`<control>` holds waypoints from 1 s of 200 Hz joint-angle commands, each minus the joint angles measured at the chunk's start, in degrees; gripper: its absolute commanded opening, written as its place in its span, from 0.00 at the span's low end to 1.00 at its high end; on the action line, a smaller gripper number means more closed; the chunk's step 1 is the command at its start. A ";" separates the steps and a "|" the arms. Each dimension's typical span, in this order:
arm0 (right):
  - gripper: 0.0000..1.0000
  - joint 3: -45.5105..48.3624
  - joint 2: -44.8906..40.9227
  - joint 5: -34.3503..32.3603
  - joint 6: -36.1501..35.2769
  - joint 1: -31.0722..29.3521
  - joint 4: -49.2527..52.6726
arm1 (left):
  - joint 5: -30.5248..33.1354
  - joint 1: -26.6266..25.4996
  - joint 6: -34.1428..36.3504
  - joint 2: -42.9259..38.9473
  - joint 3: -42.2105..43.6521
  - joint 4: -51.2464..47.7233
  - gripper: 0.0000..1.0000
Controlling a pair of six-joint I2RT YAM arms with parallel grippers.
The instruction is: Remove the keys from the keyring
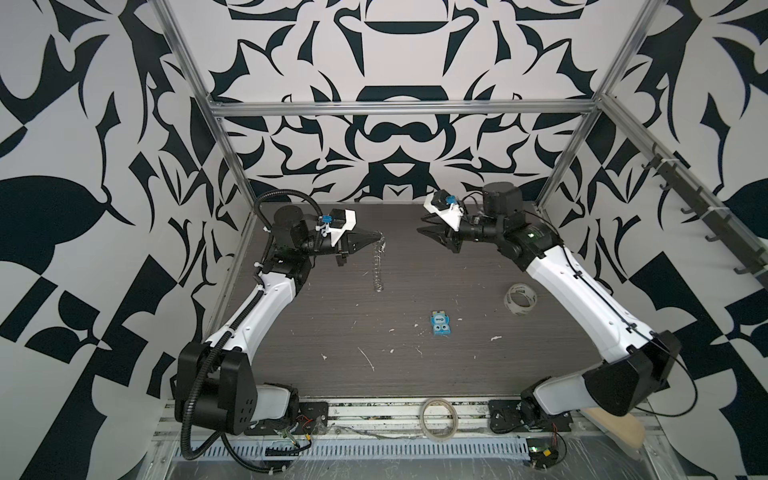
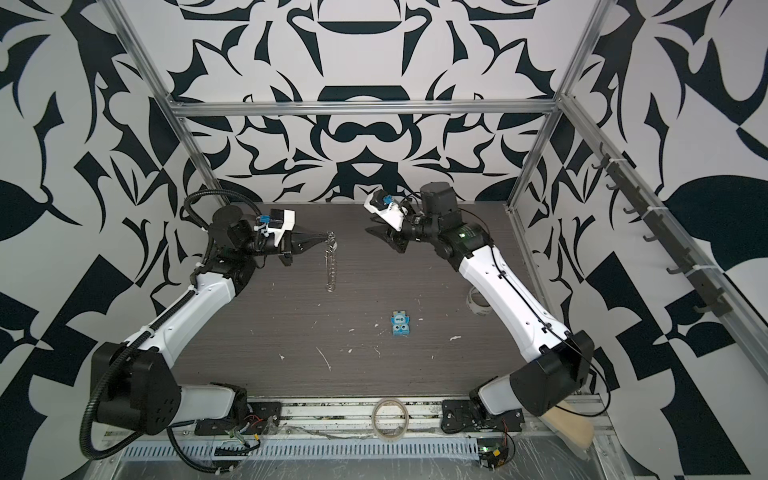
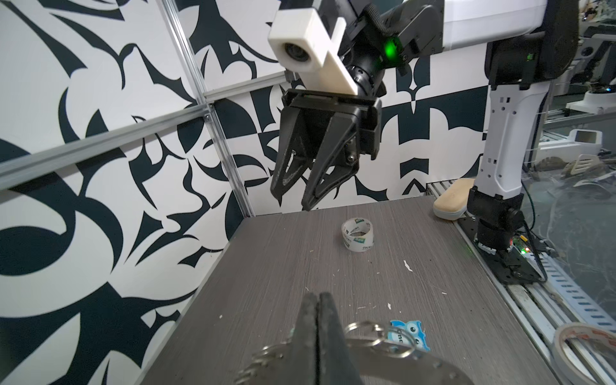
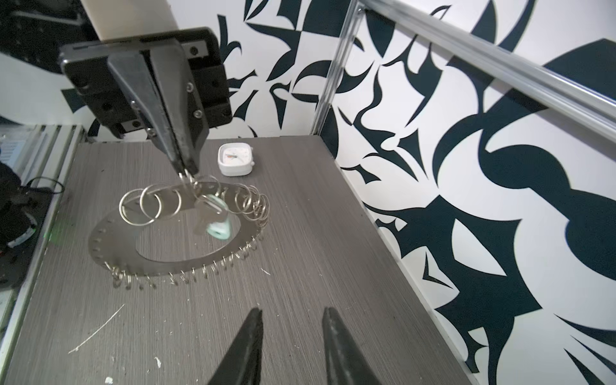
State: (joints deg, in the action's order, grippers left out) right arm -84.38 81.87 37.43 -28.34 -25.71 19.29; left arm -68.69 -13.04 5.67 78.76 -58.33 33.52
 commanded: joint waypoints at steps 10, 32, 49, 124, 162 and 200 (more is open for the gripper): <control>0.29 3.22 -0.23 11.06 9.21 -0.72 -14.58 | -4.19 0.67 -17.24 3.54 0.94 22.11 0.00; 0.29 4.66 0.62 13.88 14.15 -0.74 -21.38 | -3.85 0.56 -17.16 3.78 0.95 23.12 0.00; 0.30 5.01 1.45 15.15 16.64 -0.83 -24.94 | -3.81 0.40 -17.26 3.94 0.71 23.61 0.00; 0.28 3.12 4.47 15.97 16.46 -4.67 -24.74 | -2.81 -0.06 -17.60 4.42 -0.04 23.70 0.00; 0.28 2.14 4.53 16.81 15.89 -5.68 -21.66 | -2.85 -0.06 -17.65 4.46 0.13 23.76 0.00; 0.25 0.08 6.35 16.46 15.02 -6.44 -19.94 | -3.12 -0.06 -17.58 4.17 0.49 23.57 0.00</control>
State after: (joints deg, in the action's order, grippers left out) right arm -80.75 87.90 53.01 -12.38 -31.73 -1.04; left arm -71.81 -12.93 -10.96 83.00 -57.54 54.65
